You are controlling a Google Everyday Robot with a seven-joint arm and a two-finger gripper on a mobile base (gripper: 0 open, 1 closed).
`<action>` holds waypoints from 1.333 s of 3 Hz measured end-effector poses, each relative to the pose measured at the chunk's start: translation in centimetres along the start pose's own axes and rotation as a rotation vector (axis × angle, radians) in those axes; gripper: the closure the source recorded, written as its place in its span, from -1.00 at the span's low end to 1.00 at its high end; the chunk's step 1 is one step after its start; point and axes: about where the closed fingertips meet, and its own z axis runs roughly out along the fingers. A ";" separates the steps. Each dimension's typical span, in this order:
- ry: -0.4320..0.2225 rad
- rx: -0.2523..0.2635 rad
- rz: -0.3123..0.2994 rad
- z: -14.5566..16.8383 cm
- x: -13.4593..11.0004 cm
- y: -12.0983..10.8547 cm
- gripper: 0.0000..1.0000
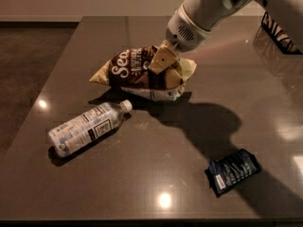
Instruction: Move brown chip bag near blue plastic bottle
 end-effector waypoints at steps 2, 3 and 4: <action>0.019 -0.032 0.024 1.1 1.2 1.5 -0.08; 0.019 -0.034 0.022 1.2 1.1 1.5 -0.52; 0.020 -0.036 0.020 1.4 1.0 1.6 -0.97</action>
Offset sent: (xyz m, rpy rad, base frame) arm -0.0183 -0.0084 -0.0253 -0.0153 0.0583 -0.0324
